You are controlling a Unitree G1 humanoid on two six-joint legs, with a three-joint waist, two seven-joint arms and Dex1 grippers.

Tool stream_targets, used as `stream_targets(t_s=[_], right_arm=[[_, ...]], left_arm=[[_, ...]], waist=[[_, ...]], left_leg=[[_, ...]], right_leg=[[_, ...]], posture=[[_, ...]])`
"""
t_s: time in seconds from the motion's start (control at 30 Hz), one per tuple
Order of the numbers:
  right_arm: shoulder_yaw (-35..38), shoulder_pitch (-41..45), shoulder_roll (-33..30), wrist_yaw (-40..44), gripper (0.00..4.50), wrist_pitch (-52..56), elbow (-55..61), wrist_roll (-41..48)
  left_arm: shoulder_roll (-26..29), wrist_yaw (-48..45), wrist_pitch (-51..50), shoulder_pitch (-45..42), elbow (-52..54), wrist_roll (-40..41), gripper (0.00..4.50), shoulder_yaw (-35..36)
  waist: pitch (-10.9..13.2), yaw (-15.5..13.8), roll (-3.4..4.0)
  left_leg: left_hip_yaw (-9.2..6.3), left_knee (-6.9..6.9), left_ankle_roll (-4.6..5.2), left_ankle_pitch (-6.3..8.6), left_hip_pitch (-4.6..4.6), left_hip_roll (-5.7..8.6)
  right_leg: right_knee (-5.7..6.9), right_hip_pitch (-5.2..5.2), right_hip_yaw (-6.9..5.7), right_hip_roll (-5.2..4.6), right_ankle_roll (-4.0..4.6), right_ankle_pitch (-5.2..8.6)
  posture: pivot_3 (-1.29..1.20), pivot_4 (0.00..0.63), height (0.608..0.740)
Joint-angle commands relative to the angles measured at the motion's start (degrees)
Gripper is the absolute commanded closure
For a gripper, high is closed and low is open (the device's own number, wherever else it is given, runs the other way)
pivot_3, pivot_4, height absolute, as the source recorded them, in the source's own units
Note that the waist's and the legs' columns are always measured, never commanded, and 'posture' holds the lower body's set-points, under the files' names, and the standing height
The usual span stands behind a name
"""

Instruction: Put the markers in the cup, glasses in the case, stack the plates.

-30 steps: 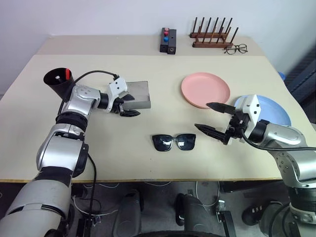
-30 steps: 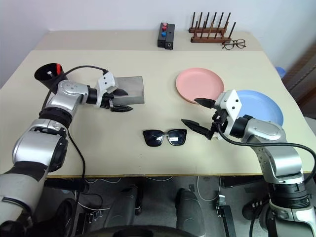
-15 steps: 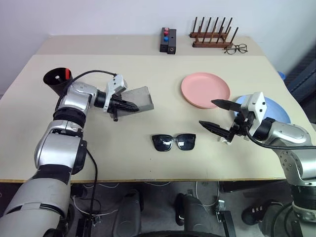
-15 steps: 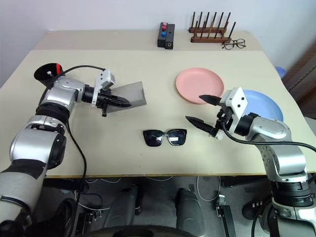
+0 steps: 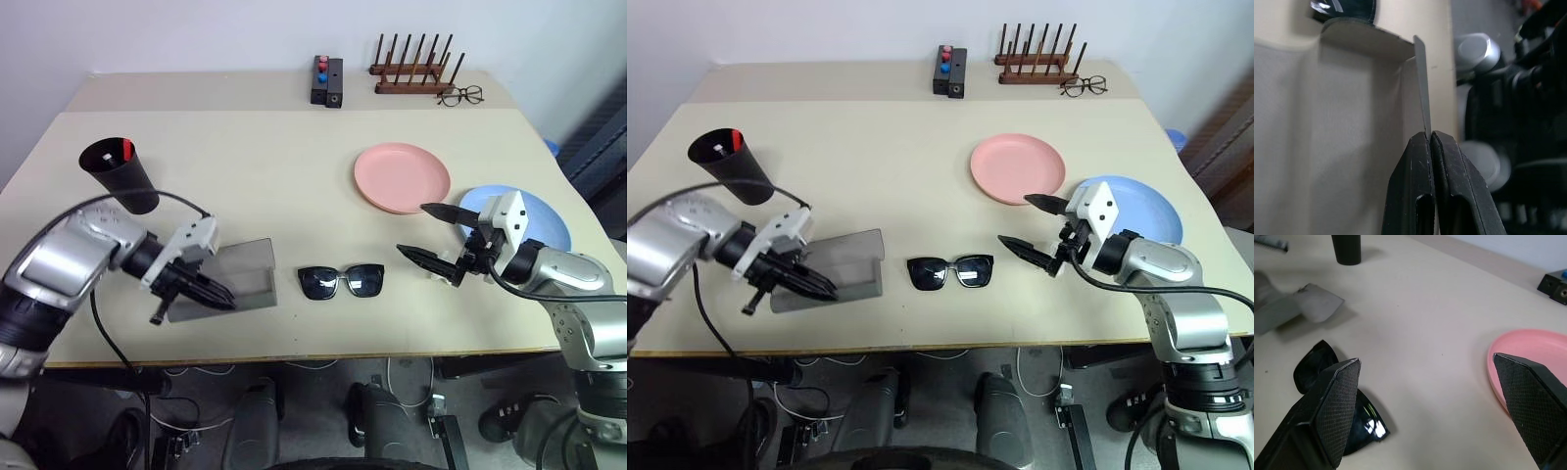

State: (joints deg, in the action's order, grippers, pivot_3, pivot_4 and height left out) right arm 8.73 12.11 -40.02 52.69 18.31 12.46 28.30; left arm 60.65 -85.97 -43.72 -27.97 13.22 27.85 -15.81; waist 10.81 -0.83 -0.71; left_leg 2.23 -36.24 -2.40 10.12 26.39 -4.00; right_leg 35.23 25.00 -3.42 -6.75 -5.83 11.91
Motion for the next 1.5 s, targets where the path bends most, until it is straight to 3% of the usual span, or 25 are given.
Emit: stream_targets(t_s=[0.03,0.33,0.43,0.67,0.7,0.87,1.07,1.37,1.5], right_arm=[[0.55,0.46,0.30,-0.39,0.10,-0.69,1.89,0.20],[0.43,1.37,-0.08,-0.76,0.10,0.12,2.40,0.51],[0.53,1.24,-0.22,-1.11,0.10,0.55,2.94,0.55],[0.28,1.74,-0.49,-1.28,0.10,1.63,4.02,0.59],[0.25,1.96,-0.55,-1.18,0.10,1.66,4.10,0.59],[-0.39,3.86,0.01,-1.51,0.10,2.59,3.61,0.52],[-1.02,4.92,0.44,-1.70,0.10,2.67,2.75,0.48],[-1.07,5.83,0.87,-2.15,0.10,2.34,2.18,0.22],[-0.47,4.79,0.75,-2.78,0.10,2.53,3.34,0.38]], left_arm=[[0.14,3.60,-3.42,2.08,6.76,2.47,4.40,3.17],[-2.53,6.32,-1.33,4.02,4.95,0.52,4.40,1.56],[-2.48,6.52,-1.96,3.45,4.27,-0.46,3.63,0.78],[-3.32,5.05,-2.16,2.35,3.59,2.56,0.19,4.00],[-2.71,4.67,-2.85,2.29,3.62,2.90,0.03,4.14],[-2.92,4.63,0.33,1.63,1.84,3.30,0.03,7.29],[-6.13,4.05,-4.17,-9.53,-4.81,7.77,0.03,9.93],[-23.04,-0.39,13.12,-28.54,-24.28,-10.33,0.03,-8.83],[-30.87,-2.95,20.82,-34.18,-34.72,-15.97,0.03,-13.49]], waist=[[0.00,0.06,0.01],[-0.03,-0.04,0.07],[-0.02,0.08,0.06],[-0.02,0.07,0.06],[-0.02,0.08,0.06],[-0.01,0.12,0.08],[0.01,-0.10,0.04],[-0.01,-0.04,0.05],[0.00,0.06,0.04]], left_leg=[[0.00,0.01,0.00,0.00,-0.01,0.00],[0.01,0.01,0.00,0.00,-0.06,0.01],[0.01,0.00,0.00,0.00,-0.04,0.02],[0.01,0.01,0.00,0.00,-0.04,0.02],[0.01,0.02,0.00,0.00,-0.05,0.02],[0.00,0.03,0.00,0.00,-0.05,0.02],[-0.01,-0.05,0.00,0.00,0.00,0.04],[-0.04,-0.09,0.02,-0.01,-0.06,0.11],[-0.04,-0.08,0.03,-0.01,-0.06,0.11]], right_leg=[[0.00,0.00,0.00,0.00,0.00,0.00],[0.03,0.00,0.00,0.01,-0.01,0.00],[0.01,-0.01,0.00,0.01,0.00,0.00],[0.01,0.00,0.00,0.01,0.01,-0.01],[0.01,0.00,0.00,0.01,0.01,-0.01],[0.01,0.01,0.00,0.01,0.01,-0.01],[0.02,-0.02,-0.01,0.01,-0.05,0.02],[0.02,-0.16,0.00,0.00,-0.02,-0.03],[0.04,-0.13,0.00,0.01,-0.02,-0.02]], posture=[[0.00,0.150,0.740],[0.00,0.150,0.740],[0.00,0.150,0.740],[0.00,0.150,0.740],[0.00,0.150,0.740],[0.00,0.150,0.740],[0.00,0.150,0.740],[0.00,0.150,0.740],[0.00,0.150,0.740]])
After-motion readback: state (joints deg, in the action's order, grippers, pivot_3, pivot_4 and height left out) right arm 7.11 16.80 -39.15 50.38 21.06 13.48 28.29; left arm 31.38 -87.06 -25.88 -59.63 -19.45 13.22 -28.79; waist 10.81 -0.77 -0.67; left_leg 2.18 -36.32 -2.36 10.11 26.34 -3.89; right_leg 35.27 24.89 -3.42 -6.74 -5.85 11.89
